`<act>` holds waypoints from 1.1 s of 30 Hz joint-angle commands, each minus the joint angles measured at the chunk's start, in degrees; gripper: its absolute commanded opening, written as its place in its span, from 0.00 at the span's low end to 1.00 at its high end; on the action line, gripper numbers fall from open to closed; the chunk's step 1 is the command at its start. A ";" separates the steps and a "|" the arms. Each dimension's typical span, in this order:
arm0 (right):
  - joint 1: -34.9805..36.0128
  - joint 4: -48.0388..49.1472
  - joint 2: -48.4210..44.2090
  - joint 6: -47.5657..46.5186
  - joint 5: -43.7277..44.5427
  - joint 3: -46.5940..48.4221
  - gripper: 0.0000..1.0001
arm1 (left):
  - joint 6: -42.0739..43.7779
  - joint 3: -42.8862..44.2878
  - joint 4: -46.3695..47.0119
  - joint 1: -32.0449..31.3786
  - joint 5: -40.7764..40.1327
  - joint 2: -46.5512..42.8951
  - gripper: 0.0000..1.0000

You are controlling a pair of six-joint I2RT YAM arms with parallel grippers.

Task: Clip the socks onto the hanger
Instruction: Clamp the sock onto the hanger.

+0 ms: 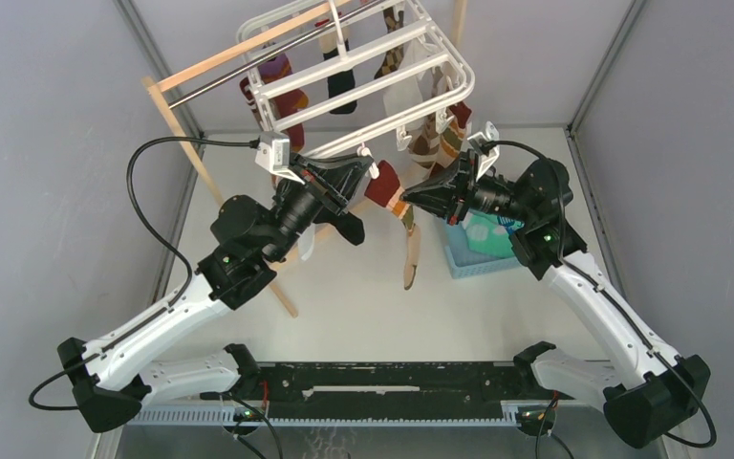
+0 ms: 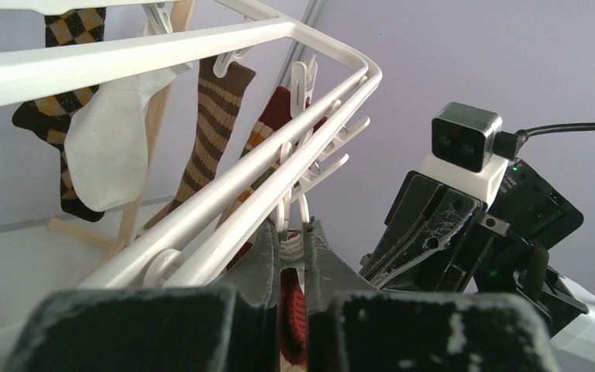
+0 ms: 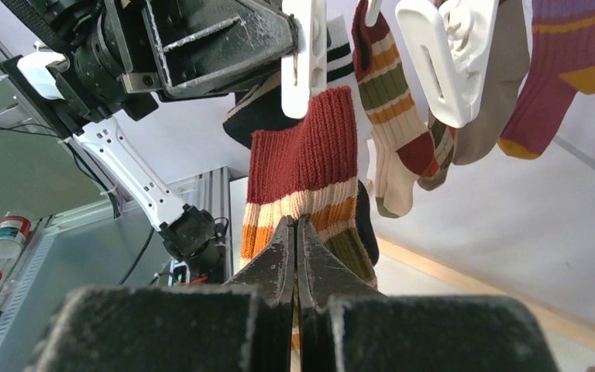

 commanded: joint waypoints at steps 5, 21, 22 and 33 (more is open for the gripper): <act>-1.89 5.74 -0.75 2.73 -1.12 -1.14 0.00 | -0.36 -1.42 0.95 -0.03 1.36 -0.98 0.00; -1.76 11.56 2.94 6.42 -2.83 1.61 0.00 | -0.13 -1.24 0.46 -0.05 1.25 -0.99 0.00; -1.76 11.50 2.99 6.37 -2.91 1.79 0.00 | -0.13 -1.20 0.49 -0.03 1.22 -1.02 0.00; -1.61 10.30 1.90 5.44 -2.90 2.22 0.00 | -0.12 -1.04 0.56 0.01 1.28 -0.61 0.00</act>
